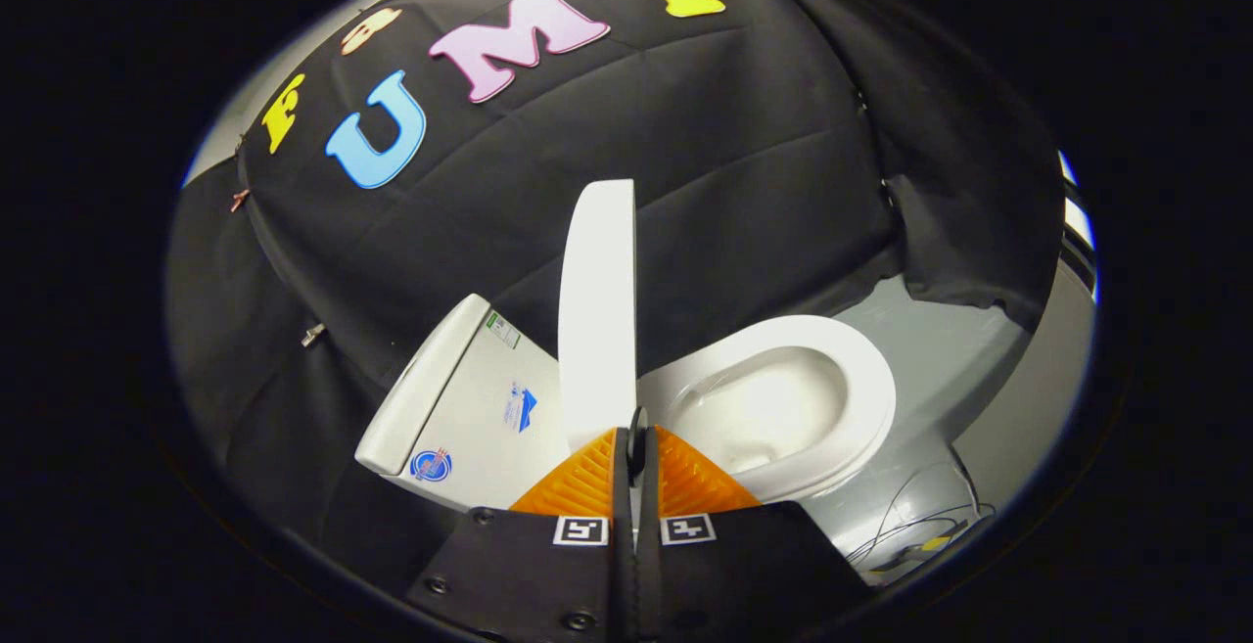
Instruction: Open the toilet lid.
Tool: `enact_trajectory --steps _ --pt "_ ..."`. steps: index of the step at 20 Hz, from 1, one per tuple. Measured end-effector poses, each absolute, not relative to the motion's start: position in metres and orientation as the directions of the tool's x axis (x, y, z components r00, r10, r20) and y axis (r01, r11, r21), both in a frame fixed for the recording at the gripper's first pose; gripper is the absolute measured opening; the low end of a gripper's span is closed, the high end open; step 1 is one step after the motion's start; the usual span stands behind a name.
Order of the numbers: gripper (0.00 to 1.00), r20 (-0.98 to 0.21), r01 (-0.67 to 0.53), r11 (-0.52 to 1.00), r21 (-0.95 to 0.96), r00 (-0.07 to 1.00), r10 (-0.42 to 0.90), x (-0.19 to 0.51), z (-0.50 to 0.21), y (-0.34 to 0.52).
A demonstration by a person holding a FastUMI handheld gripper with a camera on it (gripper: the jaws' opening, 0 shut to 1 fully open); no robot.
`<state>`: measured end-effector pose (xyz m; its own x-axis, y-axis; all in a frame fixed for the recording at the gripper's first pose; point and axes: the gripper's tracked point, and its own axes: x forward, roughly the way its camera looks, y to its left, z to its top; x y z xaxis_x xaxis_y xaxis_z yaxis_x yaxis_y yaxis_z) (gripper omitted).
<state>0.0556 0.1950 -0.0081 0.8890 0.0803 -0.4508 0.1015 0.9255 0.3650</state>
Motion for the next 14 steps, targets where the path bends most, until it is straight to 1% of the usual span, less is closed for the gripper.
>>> enact_trajectory --steps 6,14 --pt "0.05 -0.435 0.067 0.956 0.285 0.898 0.067 0.058 0.009 0.252" --pt "0.05 -0.428 0.029 0.987 0.161 0.903 0.043 0.062 0.013 0.316"
